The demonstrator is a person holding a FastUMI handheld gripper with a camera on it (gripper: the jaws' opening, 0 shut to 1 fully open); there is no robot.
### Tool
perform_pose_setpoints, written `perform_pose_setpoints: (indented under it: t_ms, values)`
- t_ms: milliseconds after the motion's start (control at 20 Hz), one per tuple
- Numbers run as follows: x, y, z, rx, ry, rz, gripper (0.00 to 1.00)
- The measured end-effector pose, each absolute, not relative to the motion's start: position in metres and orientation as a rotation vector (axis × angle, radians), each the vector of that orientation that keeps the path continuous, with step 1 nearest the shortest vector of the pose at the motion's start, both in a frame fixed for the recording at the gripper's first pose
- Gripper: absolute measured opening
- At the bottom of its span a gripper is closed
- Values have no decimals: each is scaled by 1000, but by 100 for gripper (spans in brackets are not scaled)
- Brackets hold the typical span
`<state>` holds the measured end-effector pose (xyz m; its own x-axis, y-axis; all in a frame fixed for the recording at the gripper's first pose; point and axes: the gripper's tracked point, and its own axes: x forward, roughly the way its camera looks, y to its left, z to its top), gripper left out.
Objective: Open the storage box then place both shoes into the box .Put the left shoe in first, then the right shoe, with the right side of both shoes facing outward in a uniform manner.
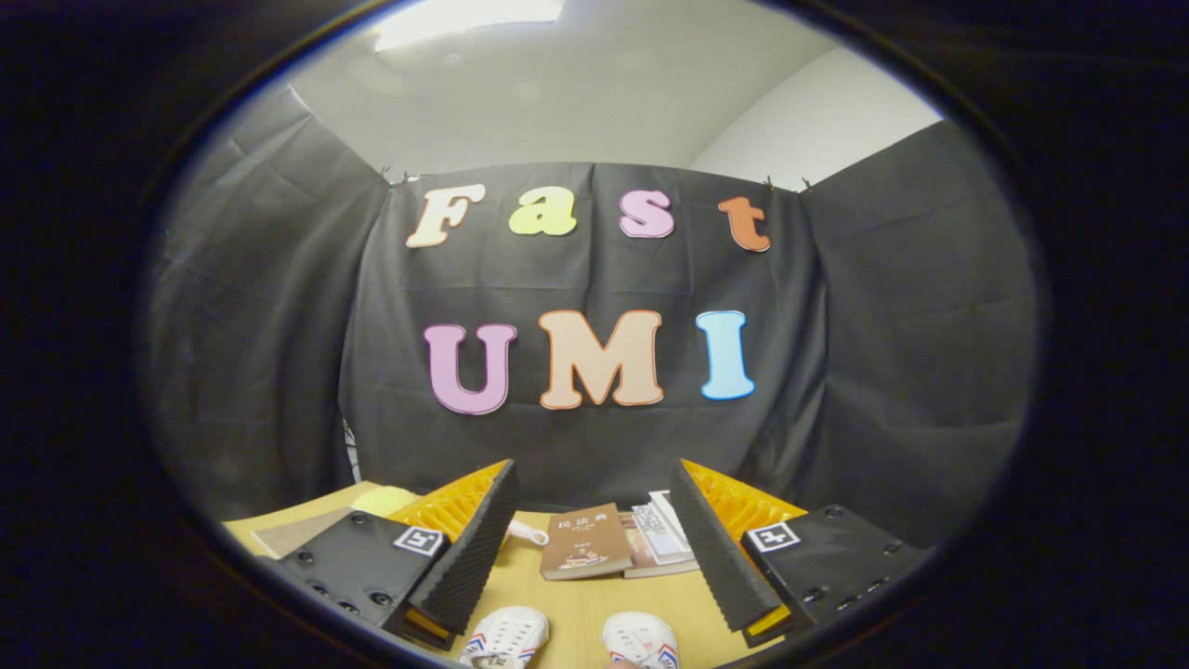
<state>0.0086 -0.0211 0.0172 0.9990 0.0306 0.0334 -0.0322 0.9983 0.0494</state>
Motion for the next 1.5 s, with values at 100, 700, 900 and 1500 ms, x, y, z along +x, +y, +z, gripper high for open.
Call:
perform_pose_setpoints:
  t_ms: [100, 700, 900, 1500]
  values:
    - [9, -21, 14, 67, -28, 42, 100]
    - [4, 26, -68, 413, 228, 247, 100]
    - [-3, 50, -100, 515, 326, 334, 100]
    - [-32, 119, -164, 935, 684, 591, 100]
